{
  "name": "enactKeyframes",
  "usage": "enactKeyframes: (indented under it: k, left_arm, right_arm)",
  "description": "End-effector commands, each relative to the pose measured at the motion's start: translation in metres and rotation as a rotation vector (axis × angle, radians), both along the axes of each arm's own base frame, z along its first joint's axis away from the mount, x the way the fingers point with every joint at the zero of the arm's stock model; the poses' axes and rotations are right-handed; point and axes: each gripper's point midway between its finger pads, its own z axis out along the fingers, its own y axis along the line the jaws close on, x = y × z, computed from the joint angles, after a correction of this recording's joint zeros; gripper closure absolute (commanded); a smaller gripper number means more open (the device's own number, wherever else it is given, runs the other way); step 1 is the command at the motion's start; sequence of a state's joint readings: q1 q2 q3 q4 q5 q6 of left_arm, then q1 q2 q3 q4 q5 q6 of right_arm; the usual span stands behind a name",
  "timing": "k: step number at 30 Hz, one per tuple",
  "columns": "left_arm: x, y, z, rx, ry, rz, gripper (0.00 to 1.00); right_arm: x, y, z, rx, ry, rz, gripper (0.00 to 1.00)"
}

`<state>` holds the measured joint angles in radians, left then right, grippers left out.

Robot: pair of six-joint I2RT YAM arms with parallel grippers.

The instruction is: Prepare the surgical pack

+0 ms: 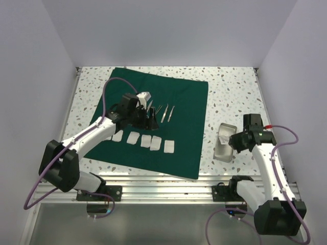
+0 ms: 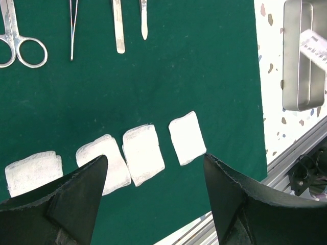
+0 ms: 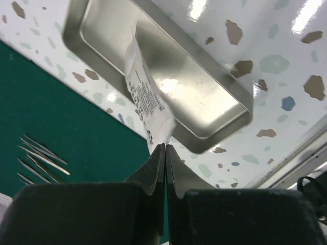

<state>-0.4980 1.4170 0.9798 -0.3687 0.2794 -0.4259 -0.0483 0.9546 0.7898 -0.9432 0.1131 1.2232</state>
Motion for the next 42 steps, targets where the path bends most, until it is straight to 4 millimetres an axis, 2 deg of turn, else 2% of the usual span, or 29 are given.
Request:
enactKeyframes:
  k: [1,5,9,10,12,13,15,16,18,19,20,22,23,25,26,27,29,31,34,36,38,42]
  left_arm:
    - [0.003,-0.003,0.011,-0.013,-0.037,-0.025,0.21]
    - [-0.001,0.001,0.012,-0.015,-0.044,-0.021,0.21]
    - [-0.003,0.002,0.012,-0.018,-0.038,-0.02,0.21]
    - [-0.003,0.002,0.012,-0.017,-0.037,-0.019,0.21]
    - [-0.004,0.003,0.013,-0.018,-0.036,-0.02,0.21]
    - [-0.004,0.003,0.013,-0.017,-0.035,-0.018,0.21]
    - [-0.006,0.005,0.011,-0.013,-0.026,-0.019,0.21]
    - [-0.009,0.005,0.008,-0.012,-0.014,-0.023,0.21]
    - [-0.019,0.003,0.001,-0.029,0.043,-0.064,0.21]
    - [-0.023,0.002,-0.003,-0.029,0.068,-0.081,0.22]
    - [-0.027,0.001,-0.011,-0.028,0.103,-0.093,0.23]
    - [-0.041,-0.005,-0.019,-0.061,0.158,-0.119,0.24]
    - [-0.045,-0.009,-0.022,-0.073,0.171,-0.13,0.25]
    - [-0.059,-0.012,-0.032,-0.09,0.229,-0.133,0.25]
    - [-0.063,-0.017,-0.032,-0.109,0.232,-0.148,0.26]
    - [-0.073,-0.019,-0.038,-0.121,0.261,-0.162,0.27]
    - [-0.082,-0.025,-0.04,-0.129,0.277,-0.167,0.27]
    - [-0.087,-0.022,-0.047,-0.098,0.292,-0.133,0.28]
    - [-0.084,-0.013,-0.053,-0.058,0.276,-0.077,0.29]
    - [-0.085,-0.005,-0.057,-0.029,0.287,-0.033,0.33]
    - [-0.085,0.005,-0.053,0.009,0.274,0.008,0.38]
    - [-0.044,0.047,-0.021,0.136,0.089,0.185,0.34]
  right_arm:
    - [-0.029,0.0,-0.01,0.013,0.064,-0.049,1.0]
    - [-0.053,0.002,-0.027,0.023,0.102,-0.063,1.0]
    - [-0.047,0.007,-0.042,0.049,0.115,-0.044,1.0]
    - [-0.037,0.007,-0.042,0.048,0.09,-0.032,1.0]
    - [-0.026,0.007,-0.04,0.037,0.089,0.02,1.0]
    - [-0.014,0.008,-0.031,0.036,0.051,0.051,1.0]
    - [0.0,0.011,-0.03,0.01,0.057,0.193,1.0]
    - [0.011,0.013,-0.014,-0.023,0.036,0.315,1.0]
    - [0.008,0.011,-0.01,-0.053,0.109,0.411,0.97]
    - [0.016,0.012,-0.001,-0.072,0.093,0.463,0.94]
    - [0.018,0.015,0.003,-0.085,0.076,0.557,0.86]
    - [0.02,0.021,0.008,-0.085,0.056,0.658,0.78]
    - [0.02,0.035,0.01,-0.03,0.032,0.716,0.73]
    - [0.018,0.053,0.01,-0.01,0.023,0.823,0.67]
    - [0.018,0.064,0.009,0.014,0.019,0.869,0.6]
    - [0.018,0.079,0.01,0.017,0.002,0.933,0.57]
    - [0.019,0.097,0.008,0.034,-0.006,1.007,0.5]
    - [0.018,0.117,0.007,0.07,-0.021,1.075,0.47]
    - [0.019,0.136,0.007,0.115,-0.05,1.132,0.46]
    - [0.02,0.143,0.008,0.119,-0.055,1.159,0.45]
    - [0.024,0.147,0.011,0.103,-0.07,1.192,0.45]
    - [0.025,0.152,0.009,0.114,-0.056,1.237,0.45]
